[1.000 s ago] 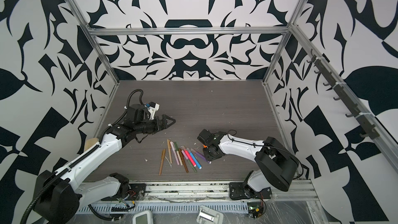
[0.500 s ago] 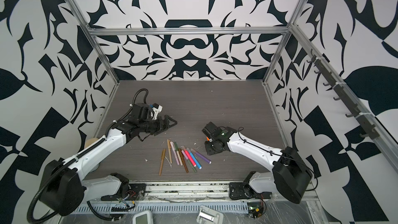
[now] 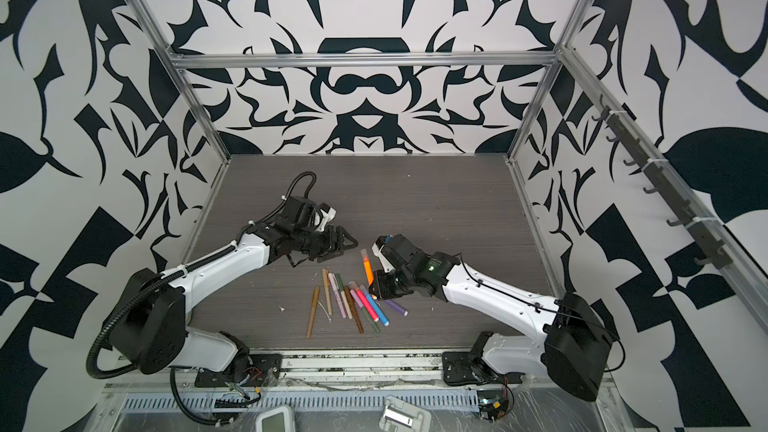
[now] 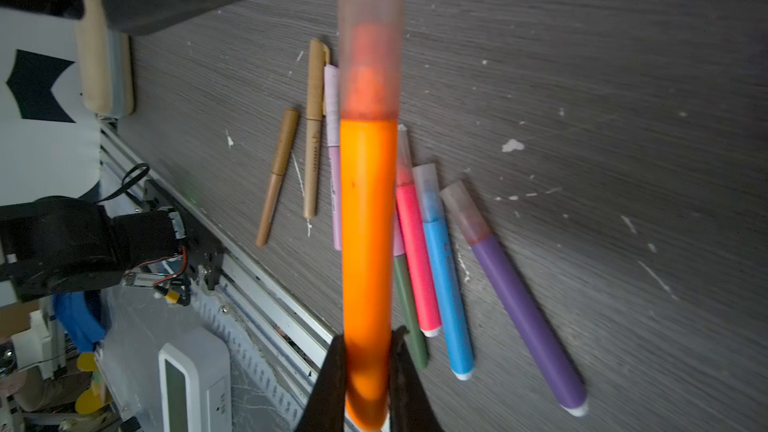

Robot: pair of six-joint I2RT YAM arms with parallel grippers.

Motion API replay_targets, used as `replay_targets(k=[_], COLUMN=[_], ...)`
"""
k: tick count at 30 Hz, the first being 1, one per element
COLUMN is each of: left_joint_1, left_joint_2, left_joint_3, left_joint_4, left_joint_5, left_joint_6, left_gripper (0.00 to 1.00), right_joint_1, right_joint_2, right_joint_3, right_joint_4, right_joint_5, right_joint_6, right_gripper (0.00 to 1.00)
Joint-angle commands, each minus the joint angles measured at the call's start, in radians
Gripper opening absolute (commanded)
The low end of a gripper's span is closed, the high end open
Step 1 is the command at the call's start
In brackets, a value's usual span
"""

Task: Open the pen caps
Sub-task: 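Lift the orange marker toward the left gripper and grip its cap with the left gripper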

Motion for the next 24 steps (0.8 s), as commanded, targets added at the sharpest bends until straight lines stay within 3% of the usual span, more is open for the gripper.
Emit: replay_targets(k=[1, 13, 19, 22, 24], left_joint_1=[-0.02, -0.096, -0.099, -0.106, -0.109], left_joint_2=[0.017, 0.081, 0.075, 0.064, 0.054], left_joint_3=[0.02, 0.02, 0.017, 0.015, 0.014], left_joint_4=[0.036, 0.119, 0.134, 0.137, 0.139], left_joint_5=[0.004, 0.025, 0.028, 0.029, 0.029], left_joint_6=[-0.042, -0.104, -0.109, -0.11, -0.115], left_gripper=[0.66, 0.41, 0.04, 0.0, 0.0], right_joint_1=[0.001, 0.002, 0.001, 0.002, 0.002], right_joint_2=[0.011, 0.02, 0.006, -0.012, -0.021], right_joint_3=[0.016, 0.031, 0.019, 0.009, 0.006], right_joint_4=[0.075, 0.084, 0.081, 0.084, 0.088], right_joint_5=[-0.042, -0.049, -0.043, -0.022, -0.009], right_joint_6=[0.034, 0.029, 0.037, 0.042, 0.043], right_gripper=[0.0, 0.0, 0.0, 0.3, 0.43])
